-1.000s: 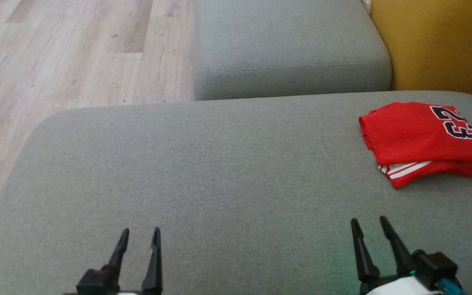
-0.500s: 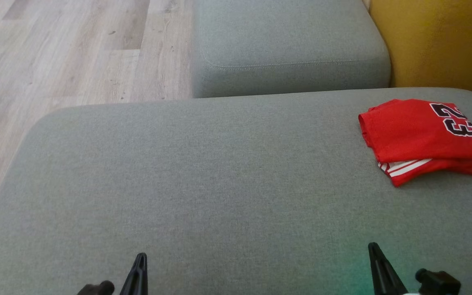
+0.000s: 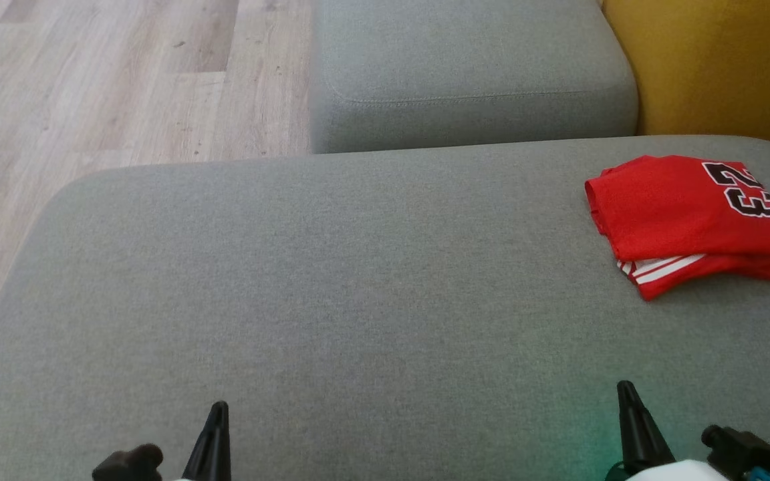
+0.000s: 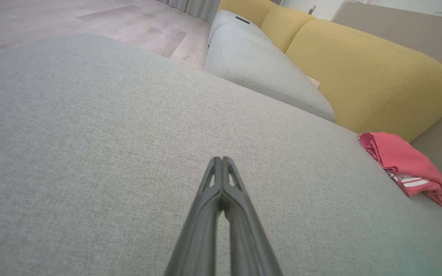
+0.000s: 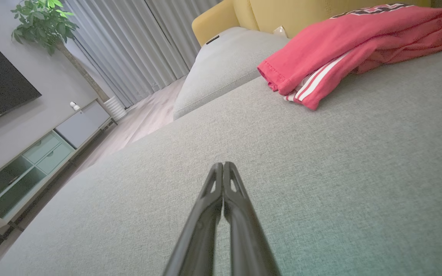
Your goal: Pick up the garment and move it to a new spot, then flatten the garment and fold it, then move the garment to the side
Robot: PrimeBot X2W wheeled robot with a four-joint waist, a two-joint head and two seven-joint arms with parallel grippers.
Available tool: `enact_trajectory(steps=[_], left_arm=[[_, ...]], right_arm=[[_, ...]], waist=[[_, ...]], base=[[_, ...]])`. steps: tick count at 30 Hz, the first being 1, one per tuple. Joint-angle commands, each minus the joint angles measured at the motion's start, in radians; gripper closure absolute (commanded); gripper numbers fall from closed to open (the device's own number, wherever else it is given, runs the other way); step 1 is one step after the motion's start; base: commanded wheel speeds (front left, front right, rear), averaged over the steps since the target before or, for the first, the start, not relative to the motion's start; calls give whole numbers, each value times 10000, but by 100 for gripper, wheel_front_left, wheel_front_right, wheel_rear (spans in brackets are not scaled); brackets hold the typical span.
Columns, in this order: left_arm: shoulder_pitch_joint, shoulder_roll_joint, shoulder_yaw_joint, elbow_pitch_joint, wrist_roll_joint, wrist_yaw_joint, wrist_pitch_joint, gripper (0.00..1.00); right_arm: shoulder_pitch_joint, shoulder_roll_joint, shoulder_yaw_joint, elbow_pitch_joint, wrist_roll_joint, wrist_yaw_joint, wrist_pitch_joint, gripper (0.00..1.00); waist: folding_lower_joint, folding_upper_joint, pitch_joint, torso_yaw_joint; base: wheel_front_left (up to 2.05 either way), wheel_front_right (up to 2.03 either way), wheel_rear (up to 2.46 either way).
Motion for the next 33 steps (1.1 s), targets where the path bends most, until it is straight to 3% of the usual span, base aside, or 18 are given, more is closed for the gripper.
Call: enact_trajectory(steps=[1,33], left_arm=[[-505,123,188,-259,-275,-102,22,100],[-1443,218,947,66,-4084,-661,818,100]], right_arm=[[-527,-126,-24,-351,293,14,75,100],[-1239,-206,-541,-501,3931,31,915,100]], waist=[[-1,0,13,-3],[-1,0,364,-77]], base=[[0,0,0],[0,0,0]])
